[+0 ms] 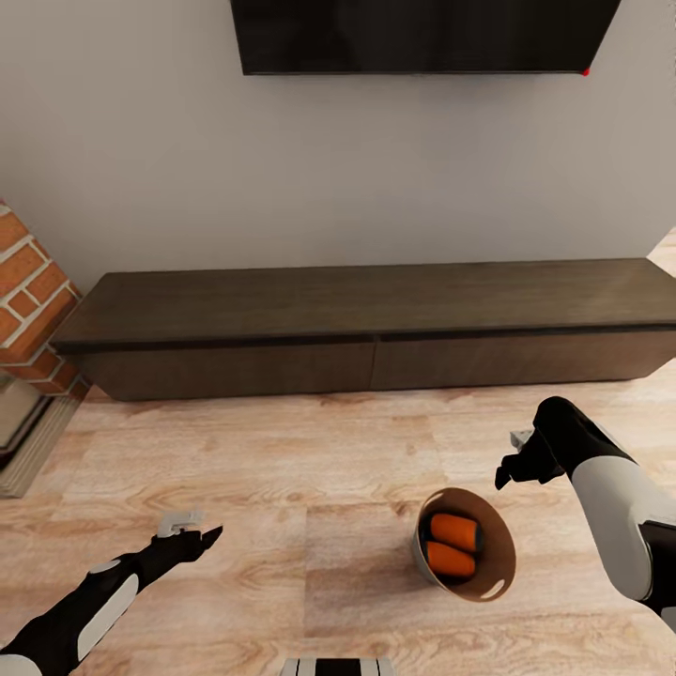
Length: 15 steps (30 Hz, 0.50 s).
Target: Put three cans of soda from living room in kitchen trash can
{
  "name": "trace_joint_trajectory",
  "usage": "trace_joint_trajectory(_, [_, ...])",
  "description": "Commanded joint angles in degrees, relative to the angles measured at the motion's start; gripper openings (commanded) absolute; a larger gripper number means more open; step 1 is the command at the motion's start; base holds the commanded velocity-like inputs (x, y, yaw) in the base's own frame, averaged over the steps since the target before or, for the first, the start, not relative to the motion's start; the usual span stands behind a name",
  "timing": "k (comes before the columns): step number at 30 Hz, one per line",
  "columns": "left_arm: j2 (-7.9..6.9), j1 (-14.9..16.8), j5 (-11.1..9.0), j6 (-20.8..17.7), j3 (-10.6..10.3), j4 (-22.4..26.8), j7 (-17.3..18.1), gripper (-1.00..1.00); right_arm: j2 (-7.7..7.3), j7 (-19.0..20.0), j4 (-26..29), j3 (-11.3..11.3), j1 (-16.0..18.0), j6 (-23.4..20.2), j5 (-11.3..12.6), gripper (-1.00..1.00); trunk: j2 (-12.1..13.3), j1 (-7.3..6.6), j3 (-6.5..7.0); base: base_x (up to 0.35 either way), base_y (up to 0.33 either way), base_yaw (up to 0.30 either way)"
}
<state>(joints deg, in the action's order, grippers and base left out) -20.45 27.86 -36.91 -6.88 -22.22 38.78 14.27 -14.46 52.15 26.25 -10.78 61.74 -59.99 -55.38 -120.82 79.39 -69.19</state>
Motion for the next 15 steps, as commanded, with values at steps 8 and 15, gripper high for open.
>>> trace_joint_trajectory(8, [0.77,0.0,2.7,-0.9,-0.2,-0.8,0.0,1.0,-0.15,0.0,3.5,-1.0,-3.4,0.0,0.1,1.0,3.2,-1.76,1.44,0.0,0.0,0.0])
trace_joint_trajectory(15, [1.59,0.2,3.1,-3.5,-0.2,-0.9,-0.6,1.0,0.07,1.7,16.1,-1.1,-10.0,0.0,0.2,1.0,6.0,-3.3,2.7,0.0,0.0,0.0])
